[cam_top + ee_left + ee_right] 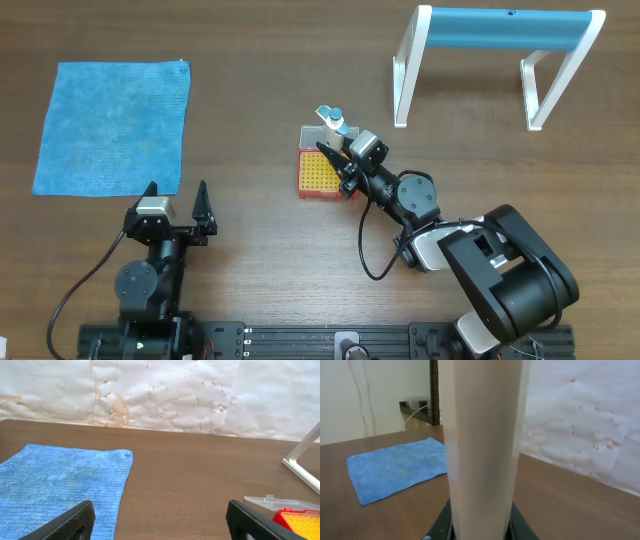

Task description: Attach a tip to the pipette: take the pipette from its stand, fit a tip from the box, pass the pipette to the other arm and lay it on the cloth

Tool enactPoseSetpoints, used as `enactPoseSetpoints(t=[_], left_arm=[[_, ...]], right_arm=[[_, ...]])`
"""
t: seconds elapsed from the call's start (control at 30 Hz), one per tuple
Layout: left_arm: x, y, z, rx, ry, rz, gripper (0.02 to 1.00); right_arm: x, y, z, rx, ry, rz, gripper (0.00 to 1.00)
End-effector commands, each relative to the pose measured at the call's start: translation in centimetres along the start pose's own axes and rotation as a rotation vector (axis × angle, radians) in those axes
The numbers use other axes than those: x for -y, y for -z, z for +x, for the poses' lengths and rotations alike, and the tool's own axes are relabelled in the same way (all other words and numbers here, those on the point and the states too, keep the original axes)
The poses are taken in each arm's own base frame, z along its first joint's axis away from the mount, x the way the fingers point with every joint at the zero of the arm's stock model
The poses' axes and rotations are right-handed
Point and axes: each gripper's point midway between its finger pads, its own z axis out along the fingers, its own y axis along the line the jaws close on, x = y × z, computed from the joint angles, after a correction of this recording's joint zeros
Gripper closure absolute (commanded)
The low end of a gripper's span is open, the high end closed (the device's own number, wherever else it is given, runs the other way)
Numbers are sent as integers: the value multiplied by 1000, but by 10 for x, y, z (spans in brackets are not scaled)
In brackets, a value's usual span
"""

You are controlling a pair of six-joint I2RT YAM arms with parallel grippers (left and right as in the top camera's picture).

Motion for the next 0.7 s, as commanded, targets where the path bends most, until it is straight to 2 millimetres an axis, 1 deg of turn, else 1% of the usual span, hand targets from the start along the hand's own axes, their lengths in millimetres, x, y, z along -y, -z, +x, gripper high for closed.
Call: enactPoseSetpoints(t=[0.03,0.63,0.7], left_arm=[[2,0,1,-1,-16,10,165],[2,0,1,-1,-16,10,167],[2,0,1,-1,-16,10,167]], right_arm=[[-3,-5,-3,14,-14,-16,925],[-4,-3,0,4,-17,-17,923],[-9,-1,2,-3,-20,-48,925]])
